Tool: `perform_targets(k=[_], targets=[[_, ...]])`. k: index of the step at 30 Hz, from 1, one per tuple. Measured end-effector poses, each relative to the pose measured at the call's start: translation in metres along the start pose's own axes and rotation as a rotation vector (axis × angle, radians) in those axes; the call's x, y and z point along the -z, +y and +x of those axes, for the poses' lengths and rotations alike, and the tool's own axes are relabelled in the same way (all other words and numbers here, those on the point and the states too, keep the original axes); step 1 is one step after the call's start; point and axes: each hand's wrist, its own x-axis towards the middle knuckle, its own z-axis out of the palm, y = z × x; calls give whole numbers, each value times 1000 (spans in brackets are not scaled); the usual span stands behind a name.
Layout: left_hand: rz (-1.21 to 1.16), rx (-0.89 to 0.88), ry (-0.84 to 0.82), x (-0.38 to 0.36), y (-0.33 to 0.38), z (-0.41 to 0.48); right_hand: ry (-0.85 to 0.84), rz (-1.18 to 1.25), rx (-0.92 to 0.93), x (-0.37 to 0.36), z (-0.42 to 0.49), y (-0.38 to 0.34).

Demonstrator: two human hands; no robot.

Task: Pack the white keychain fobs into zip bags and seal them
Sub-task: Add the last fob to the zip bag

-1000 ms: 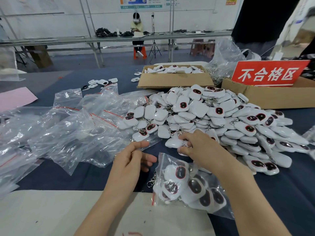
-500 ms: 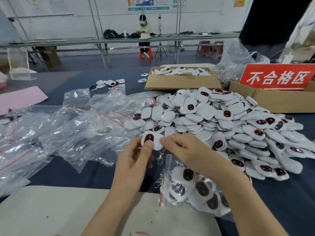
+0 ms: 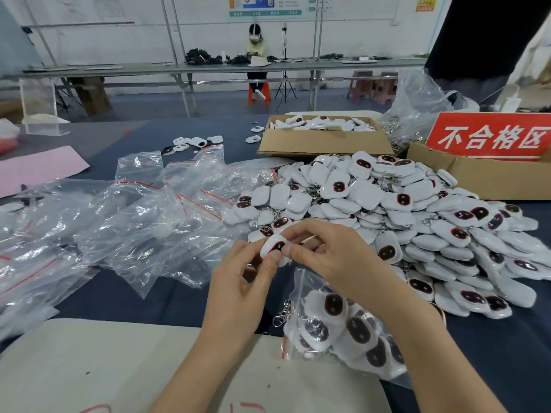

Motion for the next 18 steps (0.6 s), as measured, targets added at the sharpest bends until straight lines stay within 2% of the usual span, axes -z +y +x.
perform_targets(k=[9,14,18], targets=[[-13,5,-47,0,-1,0,9,-18,0,-2,1,-3],[-231,86,22,4,4,0,58,20,-8,-5,2,-8],[-269,81,49,6,4,2,76,139,-36,-12,2,-11]])
